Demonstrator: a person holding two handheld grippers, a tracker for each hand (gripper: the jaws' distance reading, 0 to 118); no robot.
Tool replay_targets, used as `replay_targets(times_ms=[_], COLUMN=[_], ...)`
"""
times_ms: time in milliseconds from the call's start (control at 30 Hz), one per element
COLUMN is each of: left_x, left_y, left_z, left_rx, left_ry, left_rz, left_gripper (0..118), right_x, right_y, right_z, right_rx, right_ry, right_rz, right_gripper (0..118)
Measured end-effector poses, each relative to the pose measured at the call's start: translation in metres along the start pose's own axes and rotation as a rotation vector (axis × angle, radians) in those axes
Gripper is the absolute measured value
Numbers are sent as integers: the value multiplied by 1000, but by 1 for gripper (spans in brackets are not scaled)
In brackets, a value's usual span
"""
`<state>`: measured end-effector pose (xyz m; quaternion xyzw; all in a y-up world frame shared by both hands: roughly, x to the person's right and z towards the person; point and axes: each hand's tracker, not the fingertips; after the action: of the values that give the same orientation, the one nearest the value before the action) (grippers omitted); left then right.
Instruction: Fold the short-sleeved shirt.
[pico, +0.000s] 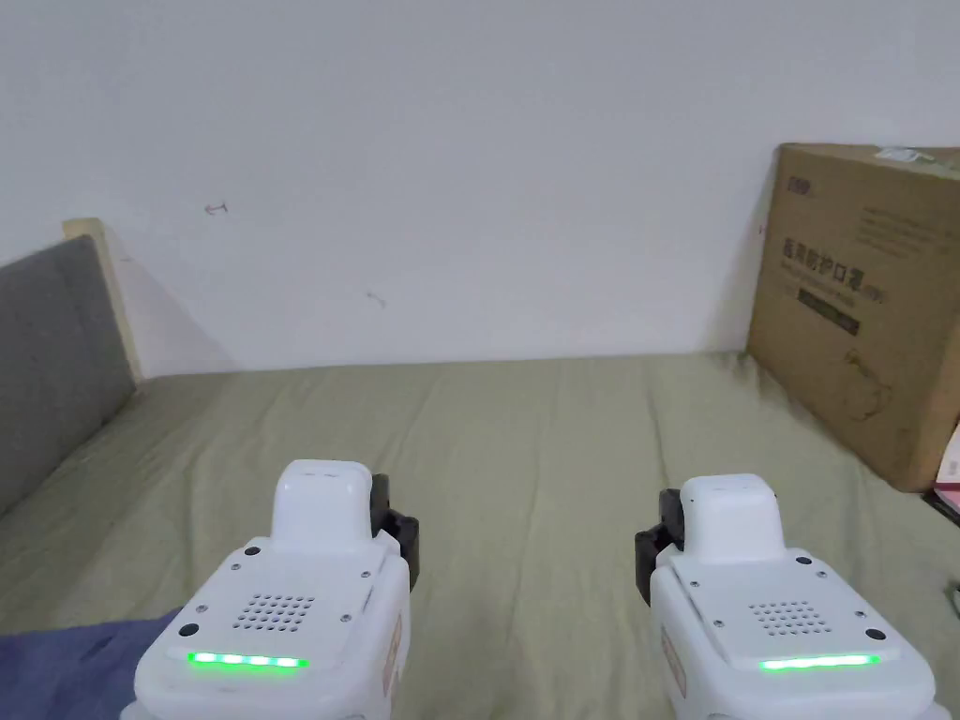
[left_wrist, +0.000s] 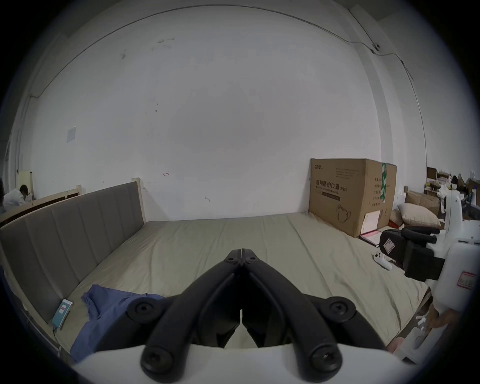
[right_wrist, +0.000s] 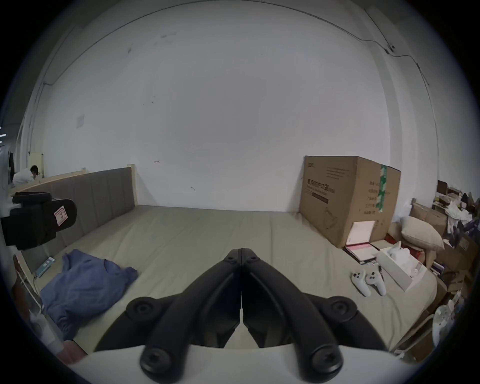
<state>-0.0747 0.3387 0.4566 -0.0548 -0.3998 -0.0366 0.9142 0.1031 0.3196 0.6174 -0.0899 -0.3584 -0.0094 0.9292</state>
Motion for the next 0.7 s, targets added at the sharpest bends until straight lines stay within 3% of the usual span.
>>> replay_targets(times_ms=[100, 233, 333, 467, 700], left_x=[-21, -62, -98, -140, -167], left_y=[3, 4, 0, -6, -20], left_z=[10, 34, 57, 88, 95], left_rx=[12, 20, 6, -16, -92], left_ry=[79, 203, 323, 467, 547], left_rz=[-8, 19, 33, 77, 55], left_gripper=[0, 0, 0, 0, 0], right_x=[-22, -64, -109, -156, -193], right_y=[10, 23, 24, 19, 3], right_z=[-3, -15, -22, -23, -23], right_rx=[35, 47, 54, 30, -6], right_ry=[57, 241, 344, 489, 560], right_rz=[51, -8, 63, 67, 107], right_gripper=[0, 0, 0, 0, 0])
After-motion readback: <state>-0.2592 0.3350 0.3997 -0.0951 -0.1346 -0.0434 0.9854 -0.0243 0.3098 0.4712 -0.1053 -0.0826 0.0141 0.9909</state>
